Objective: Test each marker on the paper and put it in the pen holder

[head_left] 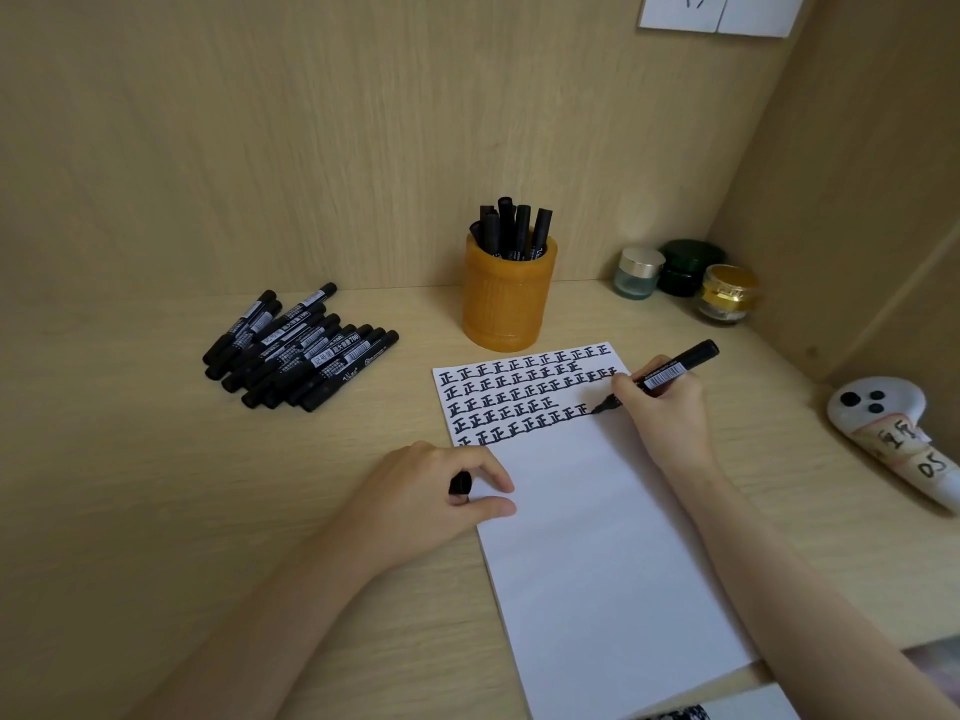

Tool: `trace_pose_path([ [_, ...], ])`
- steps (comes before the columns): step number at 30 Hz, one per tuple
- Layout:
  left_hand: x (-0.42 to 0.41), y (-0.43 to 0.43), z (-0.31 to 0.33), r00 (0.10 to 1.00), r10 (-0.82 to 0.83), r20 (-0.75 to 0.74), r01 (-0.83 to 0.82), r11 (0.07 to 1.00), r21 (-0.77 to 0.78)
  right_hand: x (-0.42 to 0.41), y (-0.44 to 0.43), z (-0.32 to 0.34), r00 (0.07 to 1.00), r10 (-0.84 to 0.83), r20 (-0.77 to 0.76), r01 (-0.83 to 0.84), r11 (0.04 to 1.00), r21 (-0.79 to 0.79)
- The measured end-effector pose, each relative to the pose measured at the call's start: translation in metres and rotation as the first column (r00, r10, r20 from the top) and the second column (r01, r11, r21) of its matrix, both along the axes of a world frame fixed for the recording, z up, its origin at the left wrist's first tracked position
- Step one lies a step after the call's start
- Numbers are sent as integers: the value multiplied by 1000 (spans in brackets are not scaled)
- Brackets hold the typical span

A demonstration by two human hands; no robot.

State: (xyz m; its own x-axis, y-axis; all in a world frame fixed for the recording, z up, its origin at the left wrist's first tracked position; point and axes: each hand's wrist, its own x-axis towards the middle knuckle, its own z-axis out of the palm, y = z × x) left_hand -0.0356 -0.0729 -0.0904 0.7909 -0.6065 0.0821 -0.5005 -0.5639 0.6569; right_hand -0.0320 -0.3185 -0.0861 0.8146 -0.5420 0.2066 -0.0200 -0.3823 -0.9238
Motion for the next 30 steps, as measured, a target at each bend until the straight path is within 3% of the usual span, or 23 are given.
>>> trace_pose_path([
  [4, 0, 1, -1, 1000, -17, 11, 17, 1000, -1, 0, 0, 0, 1000, 10, 2, -10, 1000, 11],
  [7, -2, 3, 0, 999, -37, 4, 37, 995, -89, 0, -1, 0, 999, 11, 46, -15, 996, 93],
  [10, -3, 4, 1, 993, -45, -109, 17, 970, -244, -2, -2, 3, 996, 38, 81, -53, 979, 197],
  [14, -3, -1, 1, 978, -76, -195, 10, 948, -318, -6, 5, 14, 993, 87, 77, -109, 924, 366],
  [18, -3, -6, 6, 943, -77, -324, -87, 883, -461, -13, 21, 26, 956, 270, 116, -292, 829, 477],
  [24, -2, -6, 9, 925, -45, -376, -203, 779, -593, -23, 46, 25, 927, 349, 141, -375, 829, 414],
  [30, -1, -8, 9, 930, -54, -364, -194, 768, -610, -27, 58, 26, 934, 330, 136, -357, 844, 401],
])
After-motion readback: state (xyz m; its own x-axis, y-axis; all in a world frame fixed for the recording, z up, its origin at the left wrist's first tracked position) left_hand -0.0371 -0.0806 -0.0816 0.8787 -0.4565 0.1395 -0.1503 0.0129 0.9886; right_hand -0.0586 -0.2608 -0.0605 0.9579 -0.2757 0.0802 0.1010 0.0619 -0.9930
